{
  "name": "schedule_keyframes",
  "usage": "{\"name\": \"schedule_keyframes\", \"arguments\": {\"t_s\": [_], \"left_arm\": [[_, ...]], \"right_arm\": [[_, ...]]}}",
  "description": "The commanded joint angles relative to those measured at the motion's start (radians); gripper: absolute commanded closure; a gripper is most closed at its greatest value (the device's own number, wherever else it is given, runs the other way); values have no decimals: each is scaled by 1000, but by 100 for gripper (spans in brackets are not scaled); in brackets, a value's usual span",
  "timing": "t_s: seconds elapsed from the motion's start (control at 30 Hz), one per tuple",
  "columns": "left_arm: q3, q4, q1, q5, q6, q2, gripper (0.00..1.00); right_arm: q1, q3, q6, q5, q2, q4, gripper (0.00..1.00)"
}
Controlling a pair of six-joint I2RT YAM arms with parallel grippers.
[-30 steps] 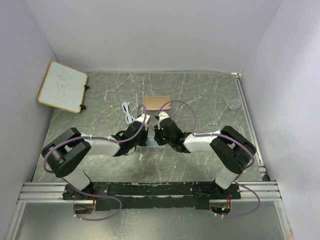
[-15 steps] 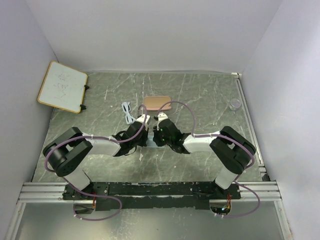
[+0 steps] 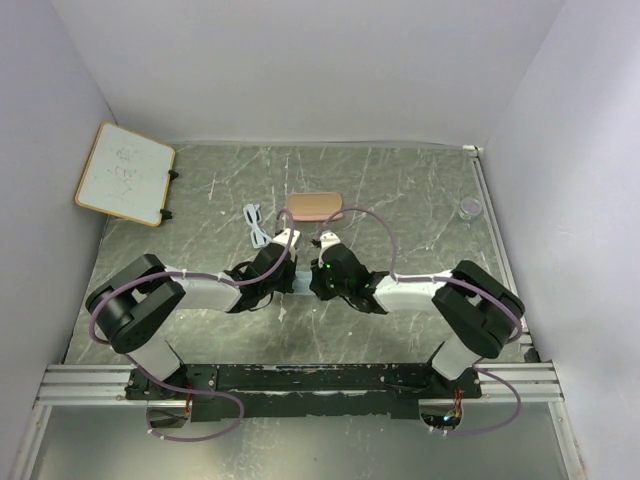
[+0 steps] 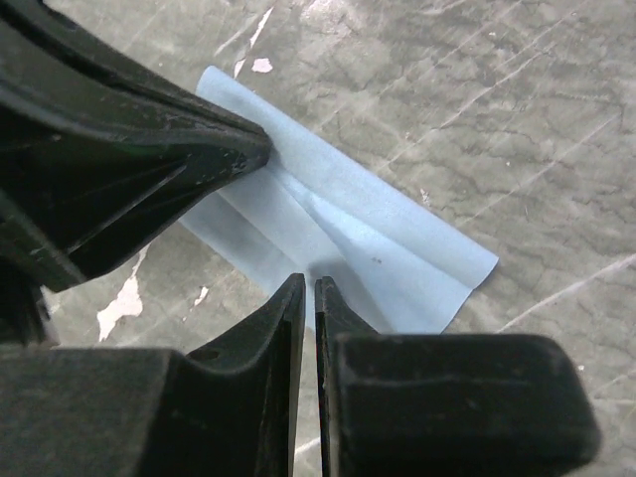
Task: Organize the sunglasses
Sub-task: Adjust the glasses cleaning cloth at the center of the board.
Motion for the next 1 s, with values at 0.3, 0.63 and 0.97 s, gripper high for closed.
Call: {"name": "schedule_keyframes", "arguments": {"t_s": [0.3,0.63,0.97], "left_arm": [[7,4,-8,8,-4,16,93],[2,4,-10,7,-5,9,93],[6,2,-10,7,-4,8,93]], "right_arm": [[16,44,-20,51,-37,-23,90],[15,99,-43,59,51,12,91],[10,116,-51,72,84,26,91]]}}
